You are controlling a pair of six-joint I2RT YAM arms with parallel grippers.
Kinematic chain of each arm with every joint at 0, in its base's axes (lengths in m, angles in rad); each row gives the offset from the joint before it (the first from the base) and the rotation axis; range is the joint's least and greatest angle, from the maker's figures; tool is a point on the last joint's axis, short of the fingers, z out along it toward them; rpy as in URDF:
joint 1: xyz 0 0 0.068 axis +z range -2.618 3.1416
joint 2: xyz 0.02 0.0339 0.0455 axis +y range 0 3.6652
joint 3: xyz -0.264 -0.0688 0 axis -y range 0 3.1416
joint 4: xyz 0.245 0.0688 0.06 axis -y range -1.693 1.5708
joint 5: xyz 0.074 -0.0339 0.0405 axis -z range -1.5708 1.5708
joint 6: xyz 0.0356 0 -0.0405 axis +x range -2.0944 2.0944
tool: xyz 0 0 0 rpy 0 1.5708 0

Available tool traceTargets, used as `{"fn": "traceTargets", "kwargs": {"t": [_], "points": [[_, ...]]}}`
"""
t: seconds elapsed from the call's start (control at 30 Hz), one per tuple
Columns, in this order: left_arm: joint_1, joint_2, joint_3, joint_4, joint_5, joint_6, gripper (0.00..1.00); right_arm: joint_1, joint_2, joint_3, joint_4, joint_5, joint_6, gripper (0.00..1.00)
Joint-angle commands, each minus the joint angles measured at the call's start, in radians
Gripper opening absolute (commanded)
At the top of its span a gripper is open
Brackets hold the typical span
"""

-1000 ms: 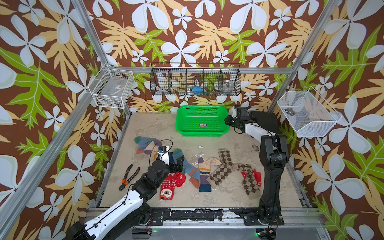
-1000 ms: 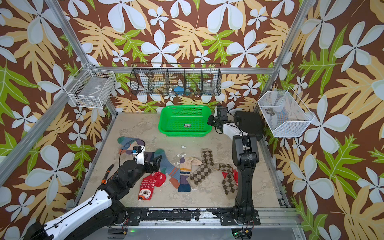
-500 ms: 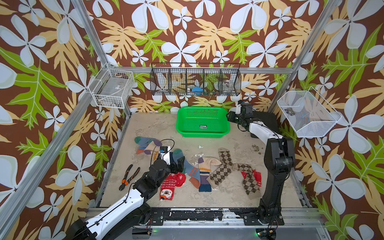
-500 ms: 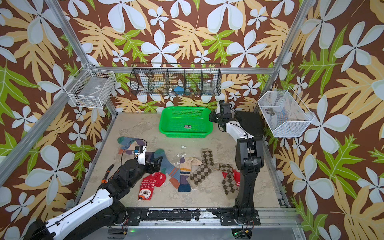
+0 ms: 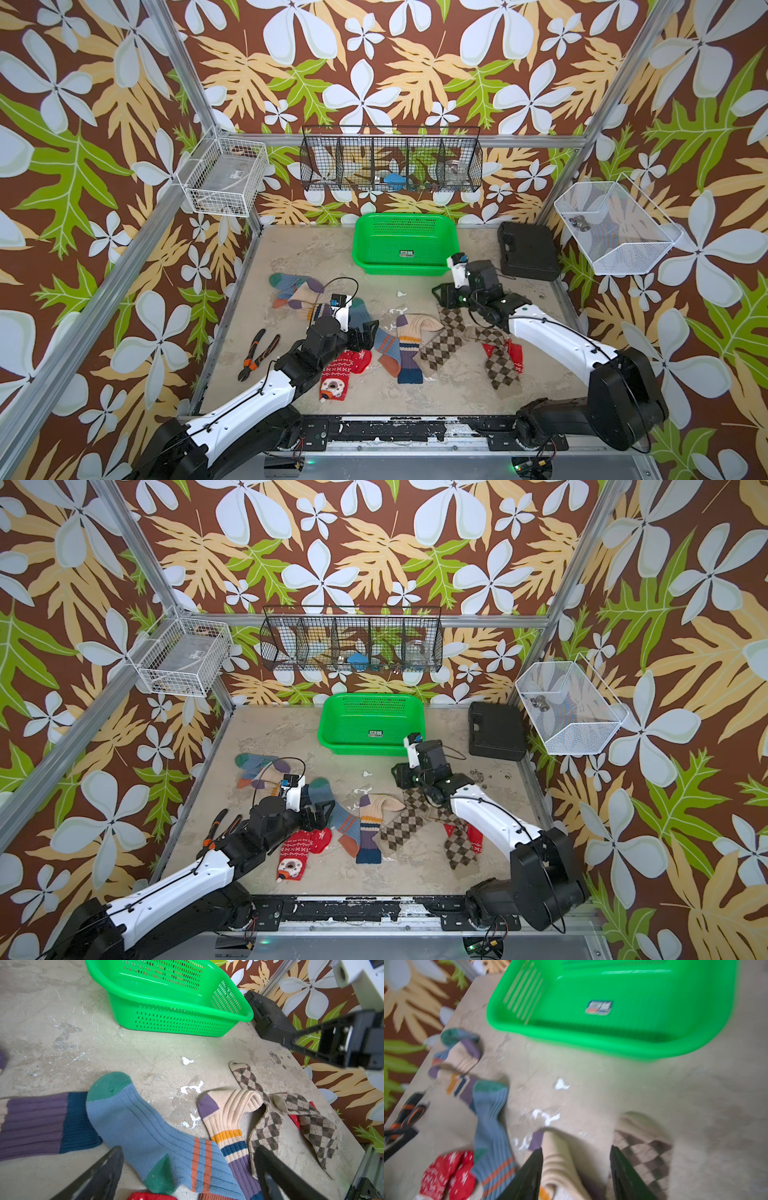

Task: Place the socks together as a pair
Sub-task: Adjust the sock at the center of the board.

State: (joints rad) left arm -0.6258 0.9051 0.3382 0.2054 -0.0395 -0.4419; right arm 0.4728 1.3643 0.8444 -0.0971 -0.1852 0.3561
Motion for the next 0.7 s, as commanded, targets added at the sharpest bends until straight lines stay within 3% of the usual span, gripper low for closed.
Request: {"fn": "traceTargets", "kwargs": {"t": [0.0,0.23,0.53,0.67], "points": [[-0.002,0.023,-0.034,0.058,0.035,-0.033,1.0,0.069,-0.047,-0.095,0.023,0.02,0.053,0.54],[-0.002,0.075,-0.089,0.142,0.089,-0.073,1.0,0.094,-0.109,-0.235,0.147,-0.058,0.144,0.55],[-0.002,0.122,-0.156,0.278,0.059,-0.188,1.0,0.136,0.035,-0.246,0.317,-0.146,0.216,0.58],[-0.002,0.192,-0.162,0.352,0.053,-0.21,0.99,0.136,0.109,-0.225,0.341,-0.125,0.21,0.51]]}}
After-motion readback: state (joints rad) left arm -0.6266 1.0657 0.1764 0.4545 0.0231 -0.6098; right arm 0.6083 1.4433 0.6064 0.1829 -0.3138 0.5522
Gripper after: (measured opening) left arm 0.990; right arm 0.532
